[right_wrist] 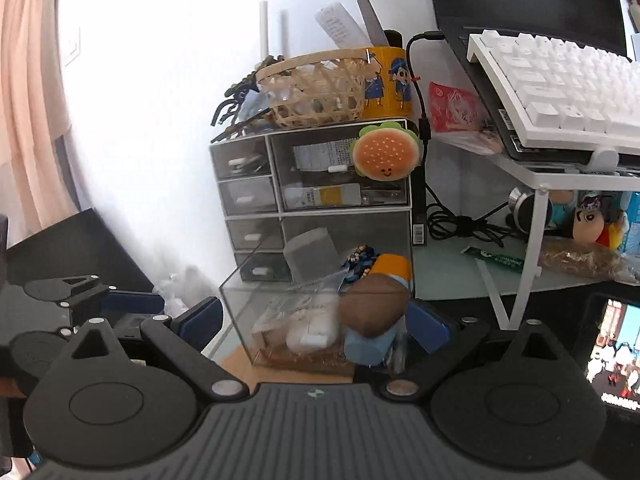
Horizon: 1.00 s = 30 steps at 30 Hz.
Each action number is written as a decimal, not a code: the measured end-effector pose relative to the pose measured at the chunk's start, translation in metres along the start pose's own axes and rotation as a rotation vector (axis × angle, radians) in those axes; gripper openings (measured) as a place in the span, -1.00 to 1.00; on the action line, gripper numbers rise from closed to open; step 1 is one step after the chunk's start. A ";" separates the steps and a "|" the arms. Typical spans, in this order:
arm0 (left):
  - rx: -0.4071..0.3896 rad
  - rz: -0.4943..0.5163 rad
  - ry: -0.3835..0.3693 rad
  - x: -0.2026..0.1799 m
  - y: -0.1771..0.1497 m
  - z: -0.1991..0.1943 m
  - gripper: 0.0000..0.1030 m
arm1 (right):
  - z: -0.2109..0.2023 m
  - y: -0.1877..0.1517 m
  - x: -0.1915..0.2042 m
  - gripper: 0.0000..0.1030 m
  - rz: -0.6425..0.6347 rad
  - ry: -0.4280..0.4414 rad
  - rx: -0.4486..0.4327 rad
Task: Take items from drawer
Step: 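Bring the right gripper to the front of the open clear drawer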
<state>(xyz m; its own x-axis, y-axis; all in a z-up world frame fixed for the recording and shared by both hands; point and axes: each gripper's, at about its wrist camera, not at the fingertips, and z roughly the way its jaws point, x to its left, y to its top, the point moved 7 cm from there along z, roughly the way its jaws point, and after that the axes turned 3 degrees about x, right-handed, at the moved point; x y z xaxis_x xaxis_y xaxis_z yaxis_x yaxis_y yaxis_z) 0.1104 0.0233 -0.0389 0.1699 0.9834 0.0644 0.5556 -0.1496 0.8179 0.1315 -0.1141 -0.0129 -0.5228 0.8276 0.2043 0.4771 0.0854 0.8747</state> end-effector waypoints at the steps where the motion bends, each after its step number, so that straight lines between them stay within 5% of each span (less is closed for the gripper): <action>1: -0.005 -0.009 0.003 -0.003 0.000 -0.004 1.00 | -0.004 -0.001 0.000 0.94 0.008 0.012 -0.009; 17: -0.010 -0.061 0.141 -0.007 -0.032 -0.039 1.00 | -0.016 -0.002 0.005 0.95 0.116 0.150 -0.053; 30: -0.037 -0.160 0.129 -0.007 -0.050 -0.038 1.00 | -0.001 -0.020 0.008 0.94 0.072 0.138 -0.007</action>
<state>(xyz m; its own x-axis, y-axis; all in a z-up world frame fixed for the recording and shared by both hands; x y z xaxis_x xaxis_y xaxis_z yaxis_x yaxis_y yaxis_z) 0.0508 0.0276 -0.0587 -0.0249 0.9997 0.0031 0.5367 0.0107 0.8437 0.1168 -0.1102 -0.0285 -0.5800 0.7473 0.3244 0.5116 0.0242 0.8589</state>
